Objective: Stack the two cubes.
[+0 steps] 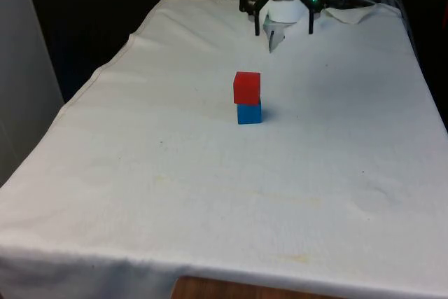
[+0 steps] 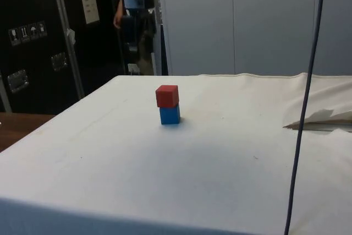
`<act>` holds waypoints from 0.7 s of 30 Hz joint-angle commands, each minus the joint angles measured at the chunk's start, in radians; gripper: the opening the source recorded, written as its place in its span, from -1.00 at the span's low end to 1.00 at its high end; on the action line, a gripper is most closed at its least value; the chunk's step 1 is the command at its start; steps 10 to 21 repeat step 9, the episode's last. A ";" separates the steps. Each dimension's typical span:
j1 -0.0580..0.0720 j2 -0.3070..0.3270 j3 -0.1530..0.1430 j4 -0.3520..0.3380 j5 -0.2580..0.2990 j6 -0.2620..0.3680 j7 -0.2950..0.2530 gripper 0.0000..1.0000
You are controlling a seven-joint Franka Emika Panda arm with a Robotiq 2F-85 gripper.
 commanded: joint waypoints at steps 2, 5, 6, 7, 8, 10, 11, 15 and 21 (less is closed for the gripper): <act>0.006 -0.016 0.006 0.011 -0.010 -0.027 0.020 1.00; 0.006 -0.030 0.015 0.019 -0.009 -0.044 0.027 1.00; 0.007 -0.036 0.018 0.022 -0.009 -0.051 0.030 1.00; 0.007 -0.041 0.021 0.024 -0.009 -0.057 0.032 1.00; 0.003 -0.035 0.021 0.022 0.000 -0.046 0.020 1.00; 0.007 -0.046 0.023 0.026 -0.009 -0.062 0.034 1.00; 0.007 -0.046 0.023 0.026 -0.009 -0.062 0.034 1.00; 0.007 -0.046 0.023 0.026 -0.009 -0.062 0.034 1.00; 0.007 -0.046 0.023 0.026 -0.009 -0.062 0.034 1.00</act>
